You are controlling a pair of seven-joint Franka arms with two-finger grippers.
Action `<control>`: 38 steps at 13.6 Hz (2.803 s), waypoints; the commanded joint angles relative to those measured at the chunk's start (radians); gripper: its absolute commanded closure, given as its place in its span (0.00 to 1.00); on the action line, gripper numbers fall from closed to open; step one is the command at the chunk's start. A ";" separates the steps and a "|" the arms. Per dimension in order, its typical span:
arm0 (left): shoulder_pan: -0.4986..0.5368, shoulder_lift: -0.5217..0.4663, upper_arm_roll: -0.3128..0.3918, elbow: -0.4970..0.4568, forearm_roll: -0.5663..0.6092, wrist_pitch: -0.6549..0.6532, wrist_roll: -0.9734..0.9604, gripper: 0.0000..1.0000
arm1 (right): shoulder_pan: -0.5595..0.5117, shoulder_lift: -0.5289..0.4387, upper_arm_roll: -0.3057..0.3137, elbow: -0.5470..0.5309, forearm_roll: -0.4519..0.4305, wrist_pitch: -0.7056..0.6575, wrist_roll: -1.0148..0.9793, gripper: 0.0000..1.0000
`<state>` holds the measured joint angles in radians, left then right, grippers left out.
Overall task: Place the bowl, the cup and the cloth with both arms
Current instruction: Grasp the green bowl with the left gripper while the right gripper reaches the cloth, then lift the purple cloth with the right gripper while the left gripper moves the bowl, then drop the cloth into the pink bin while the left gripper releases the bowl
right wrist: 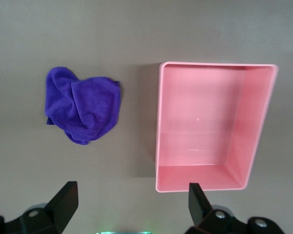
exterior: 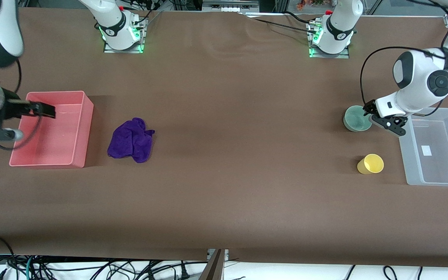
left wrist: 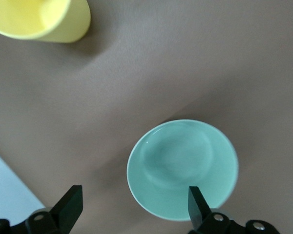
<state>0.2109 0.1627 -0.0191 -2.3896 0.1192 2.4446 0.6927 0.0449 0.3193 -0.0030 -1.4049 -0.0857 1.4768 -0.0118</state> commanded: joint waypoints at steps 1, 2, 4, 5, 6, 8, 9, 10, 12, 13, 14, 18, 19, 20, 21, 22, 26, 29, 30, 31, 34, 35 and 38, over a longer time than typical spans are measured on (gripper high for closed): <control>0.025 0.087 -0.010 0.017 0.017 0.050 0.051 0.41 | 0.065 0.092 0.000 -0.012 -0.003 0.045 0.010 0.00; 0.025 0.093 -0.010 0.017 0.016 0.050 0.053 0.78 | 0.062 0.095 0.000 -0.073 0.007 0.116 0.010 0.00; 0.025 0.115 -0.012 0.020 0.008 0.050 0.053 1.00 | 0.061 0.095 0.001 -0.220 0.023 0.288 0.010 0.00; 0.025 0.124 -0.010 0.021 0.007 0.051 0.053 1.00 | 0.062 0.096 0.008 -0.289 0.058 0.368 0.013 0.00; 0.025 0.127 -0.010 0.023 0.007 0.051 0.053 1.00 | 0.061 0.095 0.032 -0.357 0.085 0.442 0.032 0.00; 0.025 0.112 -0.012 0.027 0.005 0.041 0.054 1.00 | 0.062 0.093 0.073 -0.457 0.089 0.545 0.096 0.00; 0.025 0.083 -0.012 0.029 0.005 0.028 0.054 1.00 | 0.062 0.095 0.087 -0.501 0.087 0.594 0.111 0.00; 0.025 0.048 -0.013 0.036 0.007 -0.007 0.053 1.00 | 0.069 0.096 0.090 -0.543 0.083 0.650 0.118 0.00; 0.025 -0.003 -0.012 0.110 0.005 -0.155 0.053 1.00 | 0.073 0.104 0.092 -0.620 0.081 0.755 0.119 0.00; 0.028 -0.008 -0.006 0.178 0.005 -0.255 0.054 1.00 | 0.073 0.109 0.092 -0.647 0.081 0.796 0.119 0.00; 0.044 -0.005 -0.005 0.264 0.005 -0.356 0.079 1.00 | 0.073 0.119 0.092 -0.672 0.081 0.827 0.119 0.00; 0.151 0.082 -0.002 0.550 0.017 -0.489 0.226 1.00 | 0.073 0.136 0.092 -0.738 0.080 0.955 0.104 0.61; 0.185 0.133 -0.002 0.616 0.017 -0.487 0.266 1.00 | 0.073 0.139 0.092 -0.735 0.080 0.953 0.104 0.83; 0.224 0.196 -0.002 0.685 0.017 -0.481 0.295 1.00 | 0.073 0.141 0.092 -0.732 0.080 0.952 0.102 1.00; 0.255 0.266 -0.002 0.749 0.019 -0.477 0.320 1.00 | 0.073 0.141 0.092 -0.727 0.078 0.952 0.102 1.00; 0.280 0.341 -0.002 0.808 0.019 -0.461 0.333 1.00 | 0.075 0.139 0.094 -0.714 0.078 0.950 0.101 1.00; 0.346 0.518 -0.004 0.866 0.004 -0.256 0.405 1.00 | 0.064 0.051 0.103 -0.591 0.075 0.726 0.092 1.00; 0.375 0.572 -0.004 0.866 0.000 -0.208 0.424 1.00 | 0.049 0.041 0.060 -0.251 0.073 0.240 -0.021 1.00; 0.377 0.574 -0.004 0.866 0.002 -0.208 0.424 0.60 | 0.046 0.046 0.032 -0.159 0.073 0.129 -0.077 1.00; 0.375 0.569 -0.005 0.868 0.000 -0.210 0.424 0.08 | 0.043 0.044 -0.006 -0.091 0.072 0.050 -0.147 1.00; 0.361 0.493 -0.016 0.871 0.002 -0.298 0.429 0.00 | 0.041 0.041 -0.188 -0.002 0.052 -0.131 -0.406 1.00; 0.351 0.445 -0.036 0.877 0.000 -0.356 0.417 0.00 | 0.041 0.047 -0.257 -0.008 0.037 -0.124 -0.522 1.00; 0.343 0.353 -0.148 0.880 0.002 -0.458 0.236 0.00 | 0.009 0.087 -0.351 -0.118 0.043 -0.037 -0.609 1.00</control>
<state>0.5654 0.5883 -0.1108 -1.4857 0.1185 2.0457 1.0334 0.0624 0.3688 -0.3313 -1.4670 -0.0374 1.3917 -0.5860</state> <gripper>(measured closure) 0.207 0.943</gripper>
